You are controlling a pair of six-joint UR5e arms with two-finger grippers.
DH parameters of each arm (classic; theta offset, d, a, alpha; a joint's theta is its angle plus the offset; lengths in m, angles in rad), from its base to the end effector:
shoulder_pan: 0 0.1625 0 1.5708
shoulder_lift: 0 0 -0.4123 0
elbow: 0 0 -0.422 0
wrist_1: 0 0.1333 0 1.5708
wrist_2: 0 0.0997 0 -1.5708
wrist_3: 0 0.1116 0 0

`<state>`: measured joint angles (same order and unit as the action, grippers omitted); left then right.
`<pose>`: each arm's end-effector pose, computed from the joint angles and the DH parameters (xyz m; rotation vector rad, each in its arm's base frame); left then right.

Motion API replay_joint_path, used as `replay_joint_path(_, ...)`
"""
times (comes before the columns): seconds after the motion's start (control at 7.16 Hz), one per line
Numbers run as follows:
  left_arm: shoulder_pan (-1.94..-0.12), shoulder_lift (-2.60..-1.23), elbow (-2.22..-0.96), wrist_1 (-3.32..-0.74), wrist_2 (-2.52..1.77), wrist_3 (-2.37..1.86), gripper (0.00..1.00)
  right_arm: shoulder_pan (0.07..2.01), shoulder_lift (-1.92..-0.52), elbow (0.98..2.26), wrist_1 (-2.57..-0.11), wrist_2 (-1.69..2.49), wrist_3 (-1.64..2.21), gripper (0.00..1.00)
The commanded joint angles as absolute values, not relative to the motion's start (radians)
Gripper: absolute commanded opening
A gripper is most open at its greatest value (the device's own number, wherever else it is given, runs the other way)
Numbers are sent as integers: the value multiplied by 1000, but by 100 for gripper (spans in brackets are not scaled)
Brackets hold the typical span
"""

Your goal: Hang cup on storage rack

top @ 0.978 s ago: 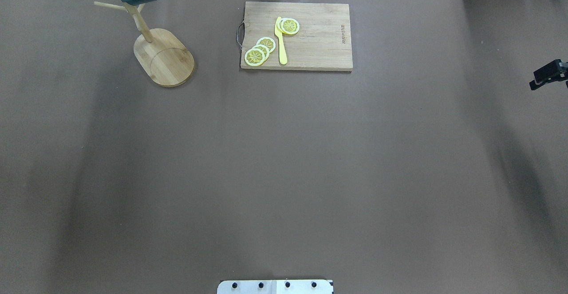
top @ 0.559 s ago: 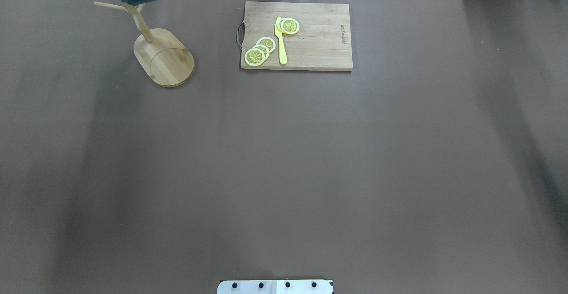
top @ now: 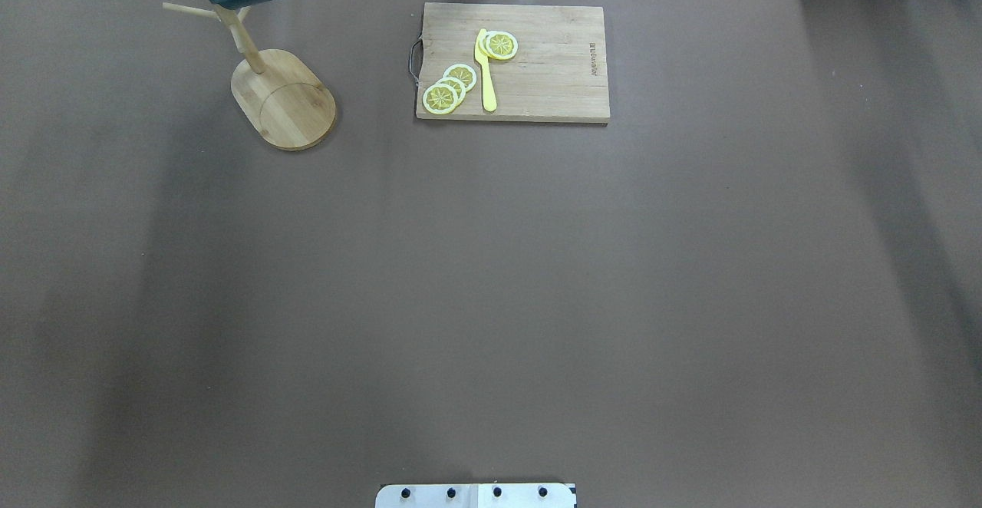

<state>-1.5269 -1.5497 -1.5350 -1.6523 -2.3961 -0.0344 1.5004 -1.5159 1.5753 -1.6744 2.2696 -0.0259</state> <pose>-0.0287 -0.5159 0.6719 -0.0091 0.8255 0.0191 0.0234 -0.5427 0.6389 -0.0579 -0.6977 -0.0769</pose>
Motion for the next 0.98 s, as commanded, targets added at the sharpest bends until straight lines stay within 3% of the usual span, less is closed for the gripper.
replay_joint_path(0.0, -1526, -1545, -1531, -1654, -2392, -34, 98, 1502, -1535, 1575, -1667, 2267, -29, 100)
replay_joint_path(0.84, -1529, -1560, -1540, -1644, -2404, -43, 98, 1500, -1537, 1589, -1666, 2301, -15, 100)
